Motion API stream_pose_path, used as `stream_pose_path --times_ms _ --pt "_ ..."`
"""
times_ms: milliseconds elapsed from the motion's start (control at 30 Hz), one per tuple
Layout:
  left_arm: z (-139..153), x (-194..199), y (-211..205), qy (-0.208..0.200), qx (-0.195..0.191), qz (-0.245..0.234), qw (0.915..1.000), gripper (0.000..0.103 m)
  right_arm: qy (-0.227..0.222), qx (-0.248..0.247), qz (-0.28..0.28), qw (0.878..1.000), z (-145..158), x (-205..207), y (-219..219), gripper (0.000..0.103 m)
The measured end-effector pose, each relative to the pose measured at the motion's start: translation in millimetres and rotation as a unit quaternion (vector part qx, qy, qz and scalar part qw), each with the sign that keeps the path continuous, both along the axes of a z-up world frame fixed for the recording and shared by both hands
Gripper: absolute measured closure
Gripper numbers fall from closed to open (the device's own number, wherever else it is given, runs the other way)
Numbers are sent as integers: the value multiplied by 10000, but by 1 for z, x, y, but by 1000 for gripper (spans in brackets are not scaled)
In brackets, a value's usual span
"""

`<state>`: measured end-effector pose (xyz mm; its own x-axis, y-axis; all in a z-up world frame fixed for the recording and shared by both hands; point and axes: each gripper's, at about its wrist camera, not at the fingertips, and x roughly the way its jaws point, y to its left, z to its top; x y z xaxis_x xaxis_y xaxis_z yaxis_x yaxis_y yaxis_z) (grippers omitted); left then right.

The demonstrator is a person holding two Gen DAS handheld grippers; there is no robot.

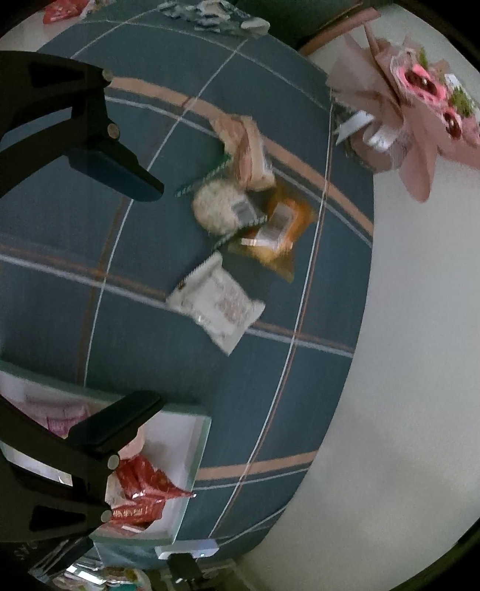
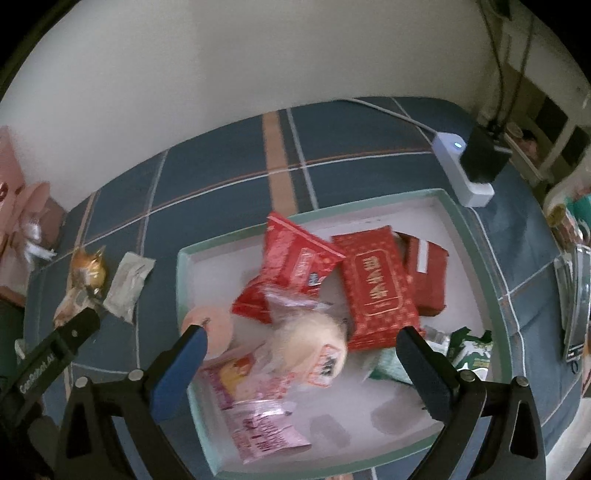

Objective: Organize snacks
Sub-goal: 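Withdraw both tools from the tray back over the snack pile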

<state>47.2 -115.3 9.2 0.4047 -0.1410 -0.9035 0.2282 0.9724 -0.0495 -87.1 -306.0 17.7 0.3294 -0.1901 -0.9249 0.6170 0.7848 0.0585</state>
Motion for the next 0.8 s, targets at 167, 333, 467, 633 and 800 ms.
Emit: stream_pose_path --times_ms 167,333,467,633,800 --pt "6 3 23 -168 173 166 9996 1 -61 1 210 9998 6 9 22 0" --pt "11 6 41 -270 311 128 9991 1 -84 -8 499 9987 9 20 48 0" --pt "13 11 60 -267 374 145 9988 1 -75 -15 674 9977 9 28 66 0" --pt "13 20 85 -268 396 316 9984 1 -53 25 863 9962 7 40 88 0" --pt "14 29 112 -273 333 524 9977 1 -52 74 1057 9944 4 53 111 0"
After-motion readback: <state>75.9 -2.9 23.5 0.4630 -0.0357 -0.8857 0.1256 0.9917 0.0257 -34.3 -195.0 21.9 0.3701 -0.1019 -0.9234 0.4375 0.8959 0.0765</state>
